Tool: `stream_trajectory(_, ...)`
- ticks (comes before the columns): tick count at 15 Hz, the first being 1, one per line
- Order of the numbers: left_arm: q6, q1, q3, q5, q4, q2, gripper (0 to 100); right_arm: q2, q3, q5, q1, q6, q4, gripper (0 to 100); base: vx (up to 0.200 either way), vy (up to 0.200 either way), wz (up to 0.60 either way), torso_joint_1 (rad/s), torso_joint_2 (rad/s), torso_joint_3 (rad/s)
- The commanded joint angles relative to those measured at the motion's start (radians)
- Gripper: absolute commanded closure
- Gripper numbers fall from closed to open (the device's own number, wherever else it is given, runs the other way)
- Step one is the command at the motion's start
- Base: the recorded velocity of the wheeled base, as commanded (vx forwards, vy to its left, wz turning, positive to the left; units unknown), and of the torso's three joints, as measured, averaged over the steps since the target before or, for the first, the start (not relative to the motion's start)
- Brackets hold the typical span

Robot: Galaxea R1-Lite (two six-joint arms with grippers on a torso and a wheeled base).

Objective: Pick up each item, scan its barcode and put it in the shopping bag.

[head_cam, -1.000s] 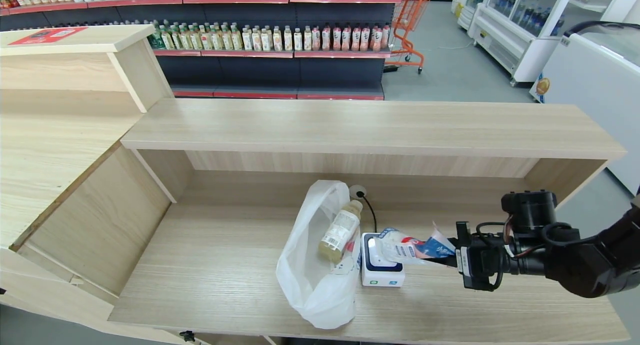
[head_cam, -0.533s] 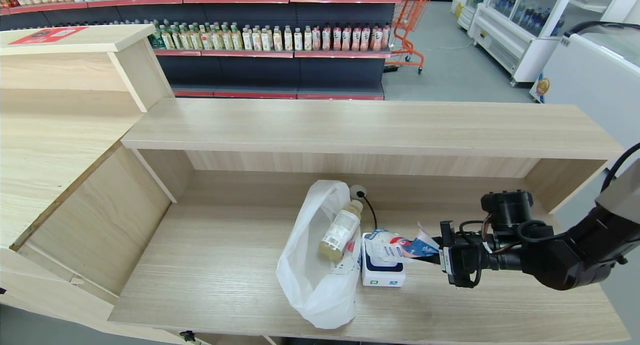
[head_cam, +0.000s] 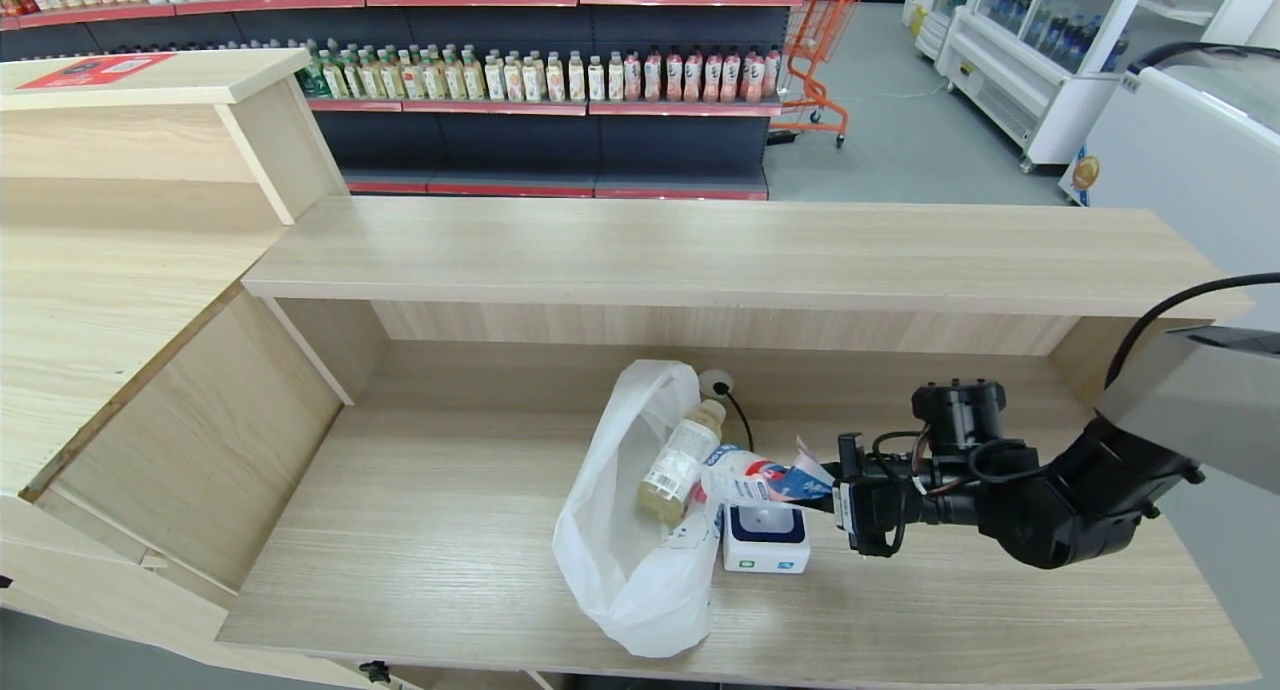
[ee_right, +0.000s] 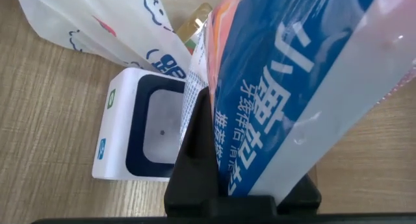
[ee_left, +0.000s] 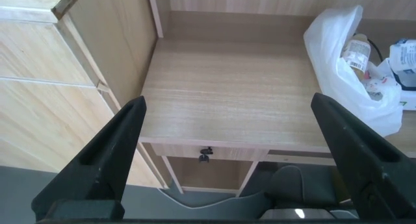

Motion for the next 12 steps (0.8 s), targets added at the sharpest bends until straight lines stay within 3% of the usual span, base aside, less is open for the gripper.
stream_trajectory(1,0.0,0.0,0.0,0.0,0.0,0.0,0,0.042,-0.011,-0.001,0.002,0.002,-0.019,100,0.0,0.0,0.0,0.0,0.0,0.0)
stream_trajectory(12,0.001,0.0,0.0,0.0,0.0,0.0,0,0.007,-0.007,-0.003,0.0,0.033,-0.025,100,0.0,0.0,0.0,0.0,0.0,0.0)
